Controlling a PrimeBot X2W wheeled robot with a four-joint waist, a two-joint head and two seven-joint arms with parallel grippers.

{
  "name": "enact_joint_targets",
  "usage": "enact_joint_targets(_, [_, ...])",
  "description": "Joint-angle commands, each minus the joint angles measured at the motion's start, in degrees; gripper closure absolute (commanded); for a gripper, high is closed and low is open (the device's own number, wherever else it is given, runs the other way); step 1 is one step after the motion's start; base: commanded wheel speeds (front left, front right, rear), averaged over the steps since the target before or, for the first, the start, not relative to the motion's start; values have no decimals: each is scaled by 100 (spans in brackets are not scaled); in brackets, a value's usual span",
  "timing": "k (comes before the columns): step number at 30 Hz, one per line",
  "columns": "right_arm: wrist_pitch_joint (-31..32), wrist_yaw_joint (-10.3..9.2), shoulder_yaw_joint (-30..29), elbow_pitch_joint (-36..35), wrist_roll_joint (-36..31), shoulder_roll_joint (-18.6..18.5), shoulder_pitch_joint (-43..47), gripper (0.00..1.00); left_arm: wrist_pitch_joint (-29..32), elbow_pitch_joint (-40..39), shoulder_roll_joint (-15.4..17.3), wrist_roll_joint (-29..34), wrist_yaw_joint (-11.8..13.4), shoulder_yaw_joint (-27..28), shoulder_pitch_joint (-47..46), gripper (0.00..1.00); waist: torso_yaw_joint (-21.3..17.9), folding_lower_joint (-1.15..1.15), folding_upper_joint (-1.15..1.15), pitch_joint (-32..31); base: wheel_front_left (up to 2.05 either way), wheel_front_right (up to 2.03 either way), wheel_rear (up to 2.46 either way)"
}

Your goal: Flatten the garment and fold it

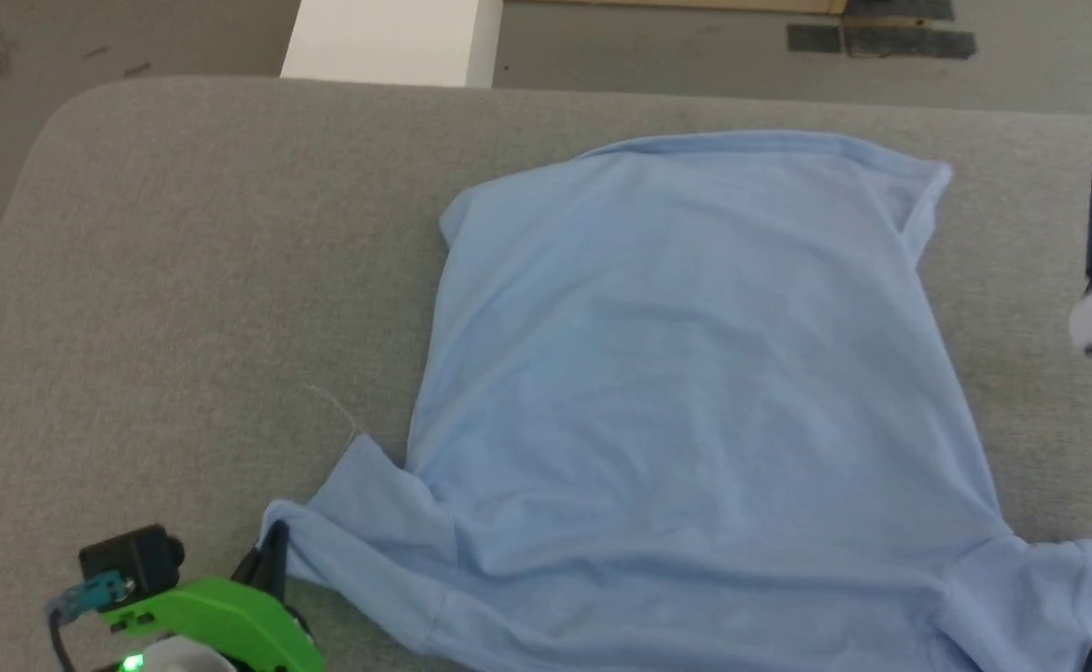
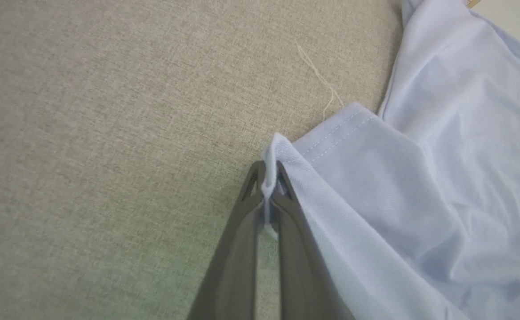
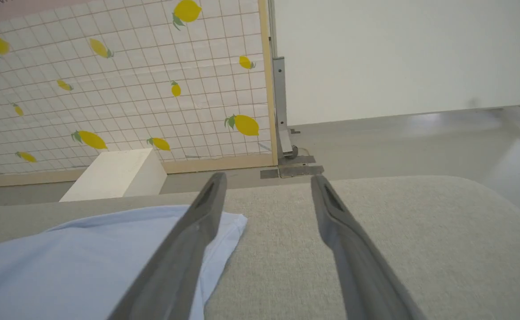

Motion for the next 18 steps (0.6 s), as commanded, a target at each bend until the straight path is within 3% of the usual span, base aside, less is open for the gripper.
enact_joint_targets(1, [67,-9,12,268,-84,-105,-301,0,-46,-25,-46,47,-41,-39,-155,100,411,0,0,454,0,0,0])
enact_joint_targets(8, [931,-9,98,1617,-419,-579,-1632,0,-223,-52,-259,165,-180,-256,-576,100,939,0,0,1036,0,0,0])
enact_joint_targets(16, [2588,-9,124,2342,-893,-876,-2254,0,-364,28,-414,191,-275,-382,-747,100,1200,0,0,1328,0,0,0])
enact_joint_targets(17, [2788,-9,102,2374,-969,-894,-2287,9,-374,46,-421,187,-280,-384,-752,100,1204,0,0,1336,0,0,0])
enact_joint_targets(18, [3038,-9,124,2390,-1078,-912,-2315,38,-388,67,-433,179,-286,-386,-754,100,1204,0,0,1343,0,0,0])
